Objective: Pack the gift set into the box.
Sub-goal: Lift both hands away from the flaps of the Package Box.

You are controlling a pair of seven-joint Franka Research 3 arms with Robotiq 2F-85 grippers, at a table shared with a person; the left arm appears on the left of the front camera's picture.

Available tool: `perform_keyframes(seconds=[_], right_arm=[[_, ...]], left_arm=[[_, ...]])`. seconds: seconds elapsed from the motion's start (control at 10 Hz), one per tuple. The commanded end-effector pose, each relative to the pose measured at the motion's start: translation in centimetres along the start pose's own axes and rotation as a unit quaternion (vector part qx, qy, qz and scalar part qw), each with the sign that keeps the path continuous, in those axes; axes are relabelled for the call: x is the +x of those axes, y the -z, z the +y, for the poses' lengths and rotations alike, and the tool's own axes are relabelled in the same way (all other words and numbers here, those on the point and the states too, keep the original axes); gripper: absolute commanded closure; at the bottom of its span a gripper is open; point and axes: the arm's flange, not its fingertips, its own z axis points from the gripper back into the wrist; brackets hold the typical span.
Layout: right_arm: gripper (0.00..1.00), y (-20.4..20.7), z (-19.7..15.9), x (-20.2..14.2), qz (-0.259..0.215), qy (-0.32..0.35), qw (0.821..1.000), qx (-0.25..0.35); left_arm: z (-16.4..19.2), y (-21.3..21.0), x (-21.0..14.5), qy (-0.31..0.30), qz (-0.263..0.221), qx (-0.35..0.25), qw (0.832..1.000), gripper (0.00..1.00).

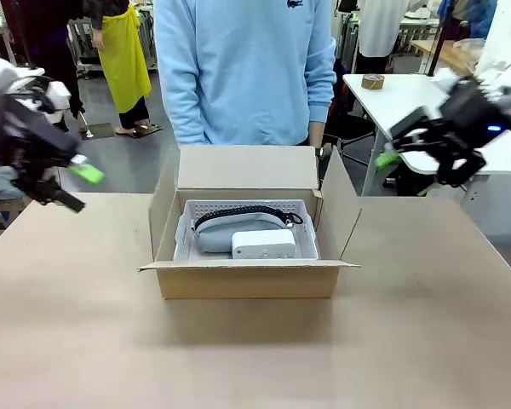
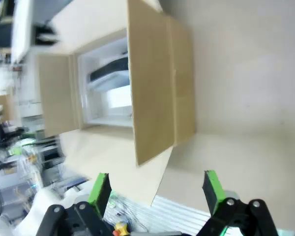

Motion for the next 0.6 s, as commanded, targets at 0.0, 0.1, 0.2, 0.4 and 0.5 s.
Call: perform_keyframes(seconds=[0.0, 0.1, 0.2, 0.4, 0.5], right_arm=[[0.0, -1.5, -7.7, -0.7, 0.087, 0.06, 0.964, 0.243], [0.0, -1.7, -10.9, -1.2, 0.076, 0.085, 0.947, 0.3], [0.0, -1.7, -13.6, -1.9, 0.051, 0.106, 0.937, 0.329], [0.0, -2.9, -11.1, -2.6, 0.033, 0.053, 0.967, 0.249], [0.0, -2.9, -11.1, -2.6, 0.033, 0.053, 0.967, 0.249]], left_arm=[[5.4, -2.6, 0.6, -0.015, 0.083, -0.165, 0.983, 0.0], [8.1, -3.6, 0.5, -0.028, 0.078, -0.232, 0.969, 0.0], [11.1, -4.3, 0.5, -0.048, 0.057, -0.288, 0.955, 0.0], [15.2, -4.6, 1.5, -0.161, 0.008, -0.327, 0.931, 0.0], [11.9, -3.8, -2.4, -0.04, 0.033, -0.29, 0.956, 0.0]])
